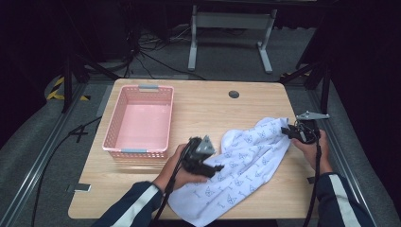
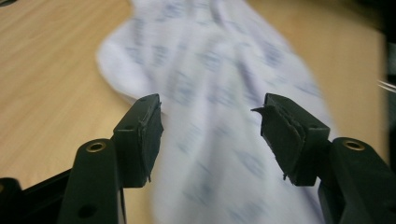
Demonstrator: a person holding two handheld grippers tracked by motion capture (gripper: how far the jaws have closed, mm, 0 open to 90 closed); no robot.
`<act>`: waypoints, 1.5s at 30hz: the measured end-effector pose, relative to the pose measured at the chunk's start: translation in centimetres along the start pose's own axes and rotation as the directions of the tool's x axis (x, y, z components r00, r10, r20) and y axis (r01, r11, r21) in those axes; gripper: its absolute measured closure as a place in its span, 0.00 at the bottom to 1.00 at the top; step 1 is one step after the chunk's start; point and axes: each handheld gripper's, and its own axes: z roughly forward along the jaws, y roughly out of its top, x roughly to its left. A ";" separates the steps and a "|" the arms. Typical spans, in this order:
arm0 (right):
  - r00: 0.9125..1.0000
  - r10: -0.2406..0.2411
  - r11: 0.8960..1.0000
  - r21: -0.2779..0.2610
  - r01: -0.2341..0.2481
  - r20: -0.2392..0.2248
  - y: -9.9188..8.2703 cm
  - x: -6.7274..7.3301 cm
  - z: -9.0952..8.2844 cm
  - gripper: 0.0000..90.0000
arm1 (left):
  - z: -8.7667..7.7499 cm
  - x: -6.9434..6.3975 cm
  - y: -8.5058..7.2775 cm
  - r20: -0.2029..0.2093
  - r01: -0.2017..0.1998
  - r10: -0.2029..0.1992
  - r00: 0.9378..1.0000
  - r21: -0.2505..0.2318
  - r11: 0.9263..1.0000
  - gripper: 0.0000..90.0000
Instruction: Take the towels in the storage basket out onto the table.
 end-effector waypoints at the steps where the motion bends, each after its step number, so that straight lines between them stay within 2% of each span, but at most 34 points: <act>1: 1.000 -0.012 1.000 0.005 0.012 0.008 -0.1 0.2 0.1 0.70 | 1.5 1.3 0.6 -0.008 0.063 -0.063 0.998 -0.011 0.998 0.43; 2: 1.000 -0.003 1.000 0.014 0.003 -0.001 -0.2 0.4 0.1 0.61 | 2.6 2.3 1.1 -0.009 0.086 -0.086 0.996 0.010 0.996 0.43; 3: 1.000 0.003 1.000 0.027 -0.003 -0.011 -0.3 0.5 0.1 0.59 | 3.7 3.1 1.5 -0.040 0.104 -0.104 0.994 0.009 0.994 0.43; 4: 1.000 0.004 1.000 0.028 -0.004 -0.010 -0.5 0.7 -0.1 0.58 | 4.9 4.2 1.8 -0.056 0.156 -0.156 0.986 0.002 0.988 0.43; 6: 0.998 0.024 0.999 0.027 -0.023 -0.050 -0.9 0.9 -0.1 0.55 | 6.4 5.4 2.2 -0.115 0.183 -0.179 0.977 0.021 0.983 0.44; 7: 0.998 0.027 0.999 0.031 -0.025 -0.049 -1.1 1.0 0.0 0.55 | 7.2 6.3 2.1 -0.131 0.245 -0.240 0.962 0.022 0.969 0.45; 8: 0.999 0.026 0.999 0.037 -0.024 -0.041 -1.4 1.2 0.2 0.57 | 8.0 6.8 2.0 -0.120 0.256 -0.251 0.961 0.036 0.966 0.46; 9: 0.998 0.025 0.999 0.039 -0.023 -0.065 -1.6 1.3 0.5 0.58 | 8.7 7.1 2.0 -0.131 0.249 -0.239 0.962 0.064 0.966 0.46; 10: 0.996 0.037 0.998 0.044 -0.033 -0.079 -1.8 1.5 0.6 0.60 | 9.7 7.5 1.6 -0.085 0.268 -0.262 0.961 0.079 0.960 0.45; 11: 0.997 0.018 0.999 0.043 -0.015 -0.068 -2.0 1.7 0.8 0.63 | 9.7 7.5 1.6 -0.085 0.268 -0.262 0.961 0.079 0.960 0.49; 12: 0.997 0.018 0.999 0.043 -0.015 -0.068 -2.0 1.7 0.8 0.63 | 10.1 7.5 1.5 -0.044 0.257 -0.253 0.966 0.115 0.960 0.49; 14: 0.998 0.007 0.999 0.037 -0.005 -0.068 -2.1 1.8 0.8 0.74 | 10.5 7.0 1.6 -0.031 0.206 -0.204 0.978 0.119 0.971 0.53; 15: 0.998 0.000 0.999 0.042 0.002 -0.066 -2.2 1.8 0.7 0.84 | 10.6 6.7 1.7 -0.014 0.170 -0.169 0.985 0.132 0.977 0.66; 16: 0.996 -0.009 0.999 0.046 0.013 -0.088 -2.4 1.7 0.7 0.89 | 10.5 6.2 1.8 -0.036 0.112 -0.108 0.994 0.151 0.982 0.75; 17: 0.993 -0.024 0.998 0.054 0.030 -0.113 -2.6 1.8 0.5 0.95 | 10.3 6.1 1.7 -0.014 0.100 -0.099 0.995 0.159 0.982 0.90; 18: 0.989 -0.054 0.996 0.060 0.062 -0.136 -2.8 2.0 0.1 0.96 | 10.3 6.1 1.7 -0.014 0.100 -0.099 0.995 0.159 0.982 0.96; 19: 0.985 -0.085 0.994 0.058 0.095 -0.154 -2.9 2.2 -0.2 0.97 | 9.5 5.7 1.7 -0.051 0.052 -0.044 0.998 0.170 0.984 0.97; 21: 0.981 -0.100 0.992 0.057 0.110 -0.165 -3.0 2.3 -0.7 0.98 | 8.8 5.5 1.6 -0.078 0.058 -0.047 0.996 0.151 0.987 0.98; 23: 0.959 -0.135 0.989 0.026 0.146 -0.249 -3.4 2.7 -1.9 0.98 | 7.2 5.3 1.5 -0.099 0.068 -0.058 0.993 0.105 0.992 0.98; 25: 0.947 -0.148 0.986 0.028 0.162 -0.284 -3.9 3.2 -2.8 0.98 | 5.5 4.6 1.4 -0.144 0.056 -0.047 0.988 0.058 0.997 0.98; 28: 0.910 -0.205 0.971 0.042 0.235 -0.360 -5.2 4.4 -3.7 0.98 | 3.1 3.6 1.0 -0.164 0.037 -0.036 0.986 0.002 0.999 0.98; 29: 0.899 -0.222 0.964 0.054 0.260 -0.377 -5.6 4.8 -3.8 0.98 | 2.0 3.0 0.7 -0.163 0.017 -0.017 0.987 -0.004 1.000 0.98; 30: 0.882 -0.242 0.955 0.059 0.290 -0.404 -6.2 5.3 -4.0 0.98 | 1.4 2.5 0.3 -0.142 0.006 -0.008 0.990 -0.011 1.000 0.98; 32: 0.863 -0.245 0.951 0.062 0.302 -0.441 -7.0 5.9 -4.4 0.98 | 0.3 1.4 -0.7 -0.121 -0.029 0.030 0.992 0.009 1.000 0.98; 33: 0.855 -0.250 0.948 0.065 0.311 -0.454 -7.2 6.3 -4.9 0.95 | -0.7 0.2 -2.0 -0.067 -0.063 0.065 0.996 0.028 0.998 0.98; 35: 0.857 -0.251 0.948 0.065 0.312 -0.449 -7.3 6.4 -5.2 0.91 | -1.1 -0.7 -2.8 -0.048 -0.084 0.086 0.995 0.034 0.996 0.98; 36: 0.854 -0.251 0.947 0.066 0.314 -0.456 -7.3 6.6 -5.4 0.82 | -1.5 -1.4 -3.6 -0.002 -0.098 0.099 0.995 0.037 0.994 0.97; 37: 0.868 -0.244 0.950 0.072 0.303 -0.433 -7.3 6.7 -5.5 0.73 | -1.6 -1.9 -4.1 0.021 -0.116 0.115 0.993 0.052 0.992 0.97; 38: 0.878 -0.235 0.955 0.069 0.288 -0.416 -7.0 6.6 -5.7 0.69 | -1.6 -2.4 -4.4 0.013 -0.135 0.134 0.991 0.075 0.988 0.97; 40: 0.902 -0.216 0.966 0.050 0.252 -0.373 -6.2 6.3 -6.3 0.56 | -1.5 -2.9 -5.0 0.032 -0.135 0.132 0.991 0.088 0.987 0.97; 41: 0.915 -0.206 0.973 0.027 0.229 -0.346 -5.5 6.1 -6.5 0.59 | -1.5 -3.0 -5.2 0.034 -0.136 0.133 0.990 0.096 0.986 0.97; 43: 0.932 -0.192 0.981 -0.029 0.193 -0.308 -4.1 5.4 -7.0 0.57 | -1.3 -2.8 -5.3 0.040 -0.137 0.134 0.990 0.105 0.985 0.96; 44: 0.951 -0.165 0.986 -0.056 0.155 -0.263 -3.1 5.0 -6.9 0.58 | -1.3 -2.7 -5.3 0.040 -0.129 0.126 0.991 0.096 0.987 0.96; 45: 0.958 -0.146 0.989 -0.062 0.135 -0.248 -2.4 4.8 -6.7 0.60 | -1.1 -2.5 -5.4 0.038 -0.123 0.120 0.992 0.095 0.988 0.96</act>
